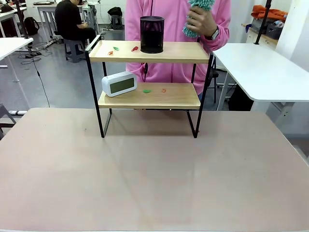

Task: Clean the shelf.
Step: Pick up the Duster from the human.

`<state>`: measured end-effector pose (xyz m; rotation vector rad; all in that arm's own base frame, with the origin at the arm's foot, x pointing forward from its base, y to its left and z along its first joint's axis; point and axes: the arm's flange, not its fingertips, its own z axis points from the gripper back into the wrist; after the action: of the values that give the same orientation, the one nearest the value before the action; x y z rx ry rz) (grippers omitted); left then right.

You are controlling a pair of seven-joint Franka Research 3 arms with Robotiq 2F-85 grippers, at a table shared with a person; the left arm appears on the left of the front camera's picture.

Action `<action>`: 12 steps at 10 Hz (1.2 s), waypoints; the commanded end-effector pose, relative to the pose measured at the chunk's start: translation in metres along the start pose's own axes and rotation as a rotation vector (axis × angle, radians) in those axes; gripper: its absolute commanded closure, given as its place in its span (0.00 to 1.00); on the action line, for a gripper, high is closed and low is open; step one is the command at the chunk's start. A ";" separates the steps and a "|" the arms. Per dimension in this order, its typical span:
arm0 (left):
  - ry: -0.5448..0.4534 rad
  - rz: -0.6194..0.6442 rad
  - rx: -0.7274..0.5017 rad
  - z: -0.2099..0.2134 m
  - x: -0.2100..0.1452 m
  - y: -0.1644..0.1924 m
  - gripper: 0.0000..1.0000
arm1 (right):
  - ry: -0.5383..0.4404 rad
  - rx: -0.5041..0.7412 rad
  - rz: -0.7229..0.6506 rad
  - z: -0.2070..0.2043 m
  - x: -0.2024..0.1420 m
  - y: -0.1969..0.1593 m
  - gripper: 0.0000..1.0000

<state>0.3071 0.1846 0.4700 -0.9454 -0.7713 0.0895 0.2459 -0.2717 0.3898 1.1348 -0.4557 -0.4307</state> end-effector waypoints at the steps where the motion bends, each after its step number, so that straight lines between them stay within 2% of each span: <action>1: 0.095 -0.093 -0.017 -0.004 -0.003 -0.030 0.00 | 0.114 -0.028 0.142 -0.002 -0.003 0.034 0.00; 12: 0.095 -0.093 -0.017 -0.004 -0.003 -0.030 0.00 | 0.114 -0.028 0.142 -0.002 -0.003 0.034 0.00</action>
<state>0.2978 0.1620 0.4892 -0.9119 -0.7062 -0.0218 0.2475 -0.2553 0.4206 1.0835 -0.4082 -0.2725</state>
